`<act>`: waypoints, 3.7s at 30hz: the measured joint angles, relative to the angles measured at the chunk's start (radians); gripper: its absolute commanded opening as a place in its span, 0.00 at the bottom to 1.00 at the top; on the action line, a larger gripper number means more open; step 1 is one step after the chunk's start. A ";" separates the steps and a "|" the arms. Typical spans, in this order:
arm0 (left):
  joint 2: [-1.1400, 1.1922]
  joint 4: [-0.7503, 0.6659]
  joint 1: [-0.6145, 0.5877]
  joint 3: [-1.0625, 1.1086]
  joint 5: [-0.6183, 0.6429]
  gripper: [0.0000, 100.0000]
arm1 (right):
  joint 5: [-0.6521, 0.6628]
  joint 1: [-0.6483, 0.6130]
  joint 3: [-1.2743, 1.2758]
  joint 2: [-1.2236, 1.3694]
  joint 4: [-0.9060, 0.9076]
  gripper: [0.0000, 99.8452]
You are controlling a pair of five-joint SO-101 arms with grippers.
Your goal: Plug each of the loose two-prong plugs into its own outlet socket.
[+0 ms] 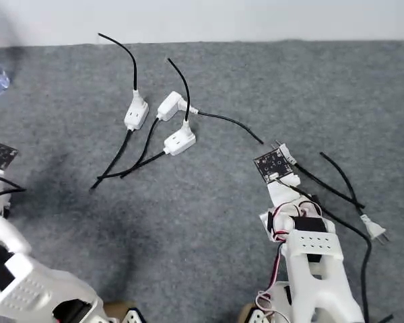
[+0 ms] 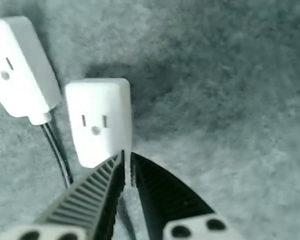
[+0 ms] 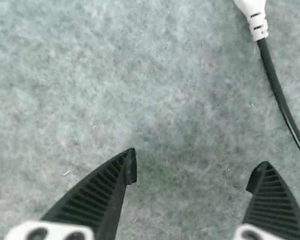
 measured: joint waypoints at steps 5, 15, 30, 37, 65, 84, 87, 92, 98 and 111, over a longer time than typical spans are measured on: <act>0.000 0.086 -0.006 -0.169 0.012 0.10 | 0.000 -0.002 0.000 0.000 0.000 0.35; 0.120 -0.292 -0.054 -0.278 0.232 0.23 | 0.000 -0.002 0.000 0.000 0.000 0.35; 0.354 -0.247 -0.034 -0.393 0.152 0.23 | 0.000 -0.002 0.000 0.000 -0.017 0.35; 0.381 -0.071 -0.014 -0.434 0.014 0.23 | 0.000 -0.003 0.000 0.000 -0.018 0.35; 0.462 -0.198 0.048 -0.543 0.278 0.23 | 0.084 -0.055 0.044 0.000 -0.032 0.35; 0.997 0.402 0.043 -1.471 0.149 0.02 | 0.089 -0.055 0.044 0.000 -0.032 0.35; 1.077 0.505 0.043 -1.631 0.137 0.01 | 0.089 -0.055 0.044 0.000 -0.032 0.35; 1.178 0.669 0.040 -1.886 0.130 0.01 | 0.089 -0.055 0.044 0.000 -0.034 0.35; 1.125 0.727 0.072 -1.936 0.187 0.01 | 0.089 -0.055 0.044 0.000 -0.034 0.35; 0.709 0.730 0.176 -1.582 0.373 0.01 | 0.091 -0.054 0.044 0.000 -0.034 0.35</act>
